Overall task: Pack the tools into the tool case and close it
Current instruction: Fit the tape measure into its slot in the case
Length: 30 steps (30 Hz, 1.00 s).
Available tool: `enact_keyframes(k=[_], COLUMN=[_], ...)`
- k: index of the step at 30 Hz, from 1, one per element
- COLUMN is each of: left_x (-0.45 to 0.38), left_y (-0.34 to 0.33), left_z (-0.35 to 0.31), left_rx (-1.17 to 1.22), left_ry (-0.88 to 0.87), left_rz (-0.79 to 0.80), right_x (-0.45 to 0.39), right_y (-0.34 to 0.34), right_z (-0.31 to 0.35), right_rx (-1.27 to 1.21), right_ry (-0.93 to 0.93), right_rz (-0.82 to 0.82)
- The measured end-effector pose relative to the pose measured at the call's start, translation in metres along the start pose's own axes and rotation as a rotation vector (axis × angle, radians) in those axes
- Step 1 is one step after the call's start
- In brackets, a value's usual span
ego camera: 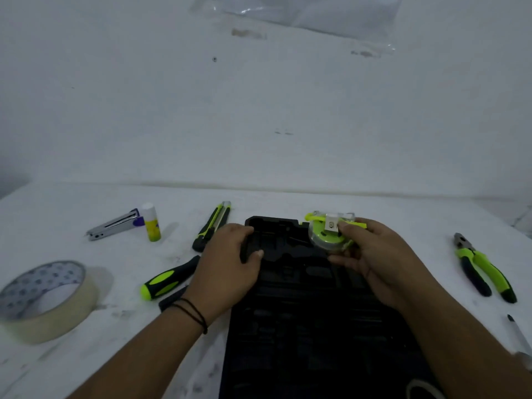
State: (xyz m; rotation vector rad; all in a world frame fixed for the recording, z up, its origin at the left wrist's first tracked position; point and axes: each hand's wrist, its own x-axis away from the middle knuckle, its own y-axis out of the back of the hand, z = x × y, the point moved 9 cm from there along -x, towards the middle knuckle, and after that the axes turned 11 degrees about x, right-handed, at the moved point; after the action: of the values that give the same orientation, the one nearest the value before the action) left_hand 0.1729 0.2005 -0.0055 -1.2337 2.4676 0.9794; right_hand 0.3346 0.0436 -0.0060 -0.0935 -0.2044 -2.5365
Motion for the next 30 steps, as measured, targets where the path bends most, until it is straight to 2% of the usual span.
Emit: enact_keyframes(k=[5, 11, 16, 27, 30], left_x=[0.010, 0.009, 0.018, 0.040, 0.029], left_y=[-0.010, -0.007, 0.000, 0.004, 0.011], left_z=[0.011, 0.020, 0.015, 0.017, 0.015], left_rx=[-0.062, -0.022, -0.061, -0.076, -0.073], left_ry=[-0.046, 0.090, 0.075, 0.065, 0.077], left_rz=[0.010, 0.028, 0.025, 0.069, 0.026], right_x=[-0.020, -0.023, -0.011, 0.004, -0.002], right_y=[-0.017, -0.030, -0.027, -0.016, -0.029], right_z=[-0.008, -0.021, -0.029, -0.035, -0.025], right_rx=[0.055, 0.148, 0.232, 0.071, 0.059], right_ry=[-0.053, -0.099, -0.114, -0.094, -0.049], right_rz=[0.006, 0.045, 0.078, 0.129, 0.146])
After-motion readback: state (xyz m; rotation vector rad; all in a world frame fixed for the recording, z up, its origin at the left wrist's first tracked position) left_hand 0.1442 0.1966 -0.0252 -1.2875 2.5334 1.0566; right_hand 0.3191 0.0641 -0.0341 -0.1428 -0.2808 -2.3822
